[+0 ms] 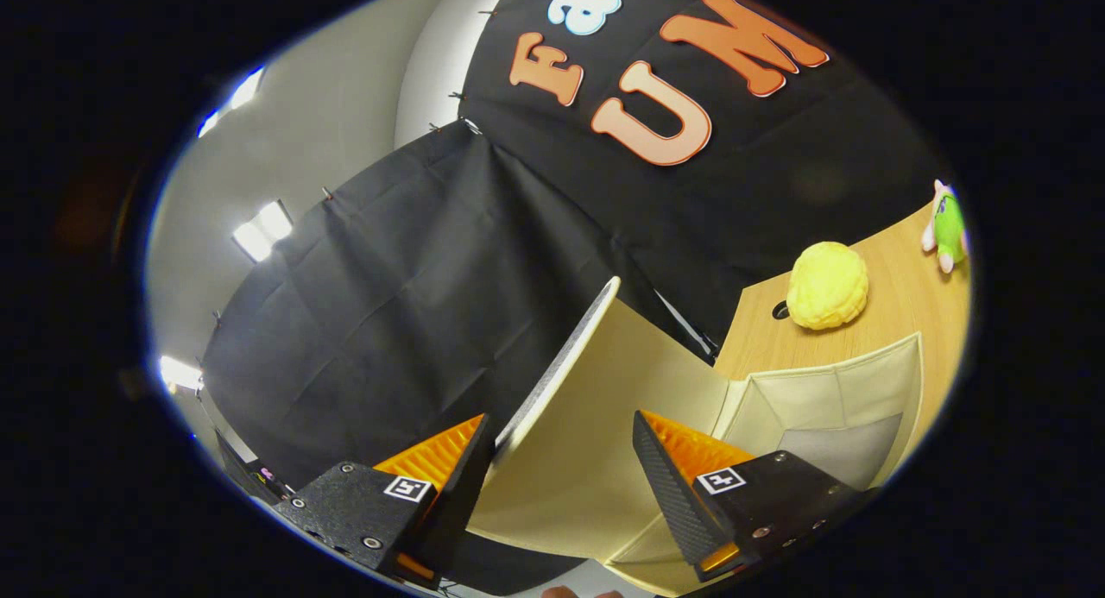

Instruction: Open the storage box then place both shoes into the box .Put the left shoe in first, then the right shoe, with the right side of both shoes facing outward in a uniform manner.

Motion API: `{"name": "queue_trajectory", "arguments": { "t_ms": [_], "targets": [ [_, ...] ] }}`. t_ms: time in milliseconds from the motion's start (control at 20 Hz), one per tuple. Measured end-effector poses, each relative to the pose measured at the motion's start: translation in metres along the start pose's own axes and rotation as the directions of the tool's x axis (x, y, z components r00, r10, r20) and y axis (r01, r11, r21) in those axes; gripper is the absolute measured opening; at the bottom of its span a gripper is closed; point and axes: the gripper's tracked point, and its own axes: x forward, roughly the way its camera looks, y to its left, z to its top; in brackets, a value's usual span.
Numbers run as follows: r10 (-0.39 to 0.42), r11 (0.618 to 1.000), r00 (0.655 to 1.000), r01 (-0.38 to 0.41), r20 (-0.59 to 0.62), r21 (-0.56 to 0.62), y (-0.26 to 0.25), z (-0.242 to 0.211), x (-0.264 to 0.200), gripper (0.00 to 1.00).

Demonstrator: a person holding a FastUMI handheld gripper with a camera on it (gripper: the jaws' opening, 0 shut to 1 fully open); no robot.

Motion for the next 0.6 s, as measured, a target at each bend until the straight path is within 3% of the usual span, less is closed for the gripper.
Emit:
{"name": "queue_trajectory", "arguments": {
  "t_ms": [250,600],
  "targets": [
    [-0.008,0.991,1.0,0.01,0.011,-0.132,-0.001,0.004,-0.034,0.97],
    [-0.117,0.966,0.993,0.108,-0.025,-0.233,-0.045,-0.005,-0.077,0.97]
  ]
}}
